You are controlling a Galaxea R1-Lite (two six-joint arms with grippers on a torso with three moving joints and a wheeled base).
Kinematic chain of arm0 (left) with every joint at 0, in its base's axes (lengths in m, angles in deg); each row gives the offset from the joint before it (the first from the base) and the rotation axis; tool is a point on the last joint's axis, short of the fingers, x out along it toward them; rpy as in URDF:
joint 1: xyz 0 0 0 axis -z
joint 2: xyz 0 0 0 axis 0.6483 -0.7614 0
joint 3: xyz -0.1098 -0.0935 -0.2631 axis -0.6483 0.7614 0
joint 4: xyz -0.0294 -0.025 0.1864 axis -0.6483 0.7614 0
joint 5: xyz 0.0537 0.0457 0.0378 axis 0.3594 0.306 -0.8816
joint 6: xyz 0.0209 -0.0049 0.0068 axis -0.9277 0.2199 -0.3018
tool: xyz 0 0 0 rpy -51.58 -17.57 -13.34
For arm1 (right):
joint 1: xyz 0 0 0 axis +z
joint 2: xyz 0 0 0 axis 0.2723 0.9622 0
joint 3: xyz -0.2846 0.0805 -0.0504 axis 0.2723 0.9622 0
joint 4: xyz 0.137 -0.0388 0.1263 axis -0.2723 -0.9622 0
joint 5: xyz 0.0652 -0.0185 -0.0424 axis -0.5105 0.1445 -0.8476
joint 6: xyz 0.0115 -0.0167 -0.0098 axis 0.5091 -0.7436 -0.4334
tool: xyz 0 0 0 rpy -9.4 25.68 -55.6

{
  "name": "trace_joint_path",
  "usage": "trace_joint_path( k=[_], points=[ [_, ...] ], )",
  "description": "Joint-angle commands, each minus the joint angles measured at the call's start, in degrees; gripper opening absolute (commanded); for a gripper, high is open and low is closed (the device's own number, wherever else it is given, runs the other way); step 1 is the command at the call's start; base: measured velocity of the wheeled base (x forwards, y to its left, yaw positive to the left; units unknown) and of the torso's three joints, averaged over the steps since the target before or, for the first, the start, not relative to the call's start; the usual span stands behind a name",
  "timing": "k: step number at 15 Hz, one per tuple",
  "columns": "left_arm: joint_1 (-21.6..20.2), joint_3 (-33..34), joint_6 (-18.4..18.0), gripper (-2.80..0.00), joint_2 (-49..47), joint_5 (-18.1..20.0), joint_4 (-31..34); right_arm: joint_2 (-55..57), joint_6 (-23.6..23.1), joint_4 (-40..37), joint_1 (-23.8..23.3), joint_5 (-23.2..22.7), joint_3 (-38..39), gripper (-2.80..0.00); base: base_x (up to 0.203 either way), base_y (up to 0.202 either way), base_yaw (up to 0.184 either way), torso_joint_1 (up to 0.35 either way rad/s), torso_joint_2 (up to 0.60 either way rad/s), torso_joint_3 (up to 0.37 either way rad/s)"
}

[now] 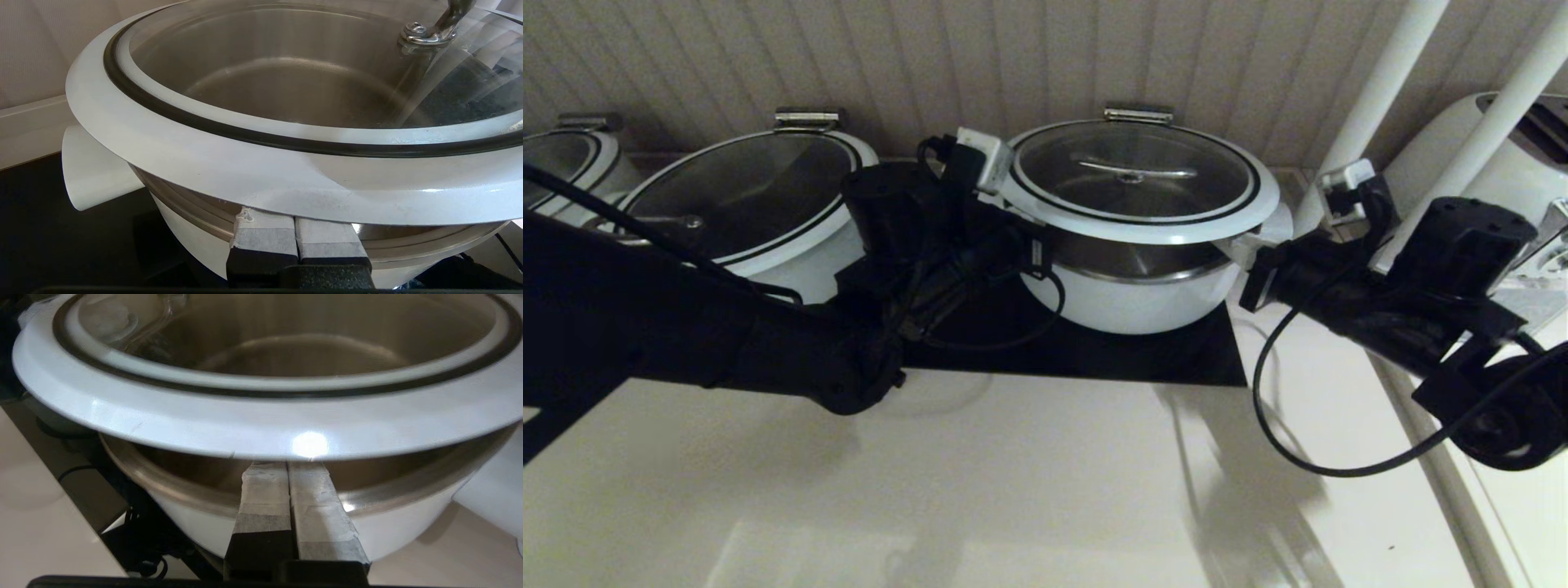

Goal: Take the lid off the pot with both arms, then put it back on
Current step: Open the pot lid completely

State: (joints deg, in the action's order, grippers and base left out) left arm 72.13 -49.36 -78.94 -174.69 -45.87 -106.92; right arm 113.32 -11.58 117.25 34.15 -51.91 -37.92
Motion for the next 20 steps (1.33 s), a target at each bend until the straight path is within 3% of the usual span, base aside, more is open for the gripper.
trace_joint_path(
  k=[1,14,20],
  points=[
    [0.01,-0.02,-0.02,-2.8,-0.13,0.02,-0.38,0.68,-0.02,0.41,0.02,-0.11,-1.11,-2.8,0.0,0.0,0.0,0.0,0.0,0.0],
    [0.01,0.92,-0.02,-2.8,0.06,-0.77,-0.65,1.38,-0.11,0.32,0.02,0.05,-4.44,-2.8,0.0,0.0,0.0,0.0,0.0,0.0],
    [0.01,7.04,-0.07,-2.8,3.36,-0.86,-0.91,1.38,-0.11,0.32,0.02,0.05,-5.05,-2.8,0.0,0.0,0.0,0.0,0.0,0.0]
  ],
)
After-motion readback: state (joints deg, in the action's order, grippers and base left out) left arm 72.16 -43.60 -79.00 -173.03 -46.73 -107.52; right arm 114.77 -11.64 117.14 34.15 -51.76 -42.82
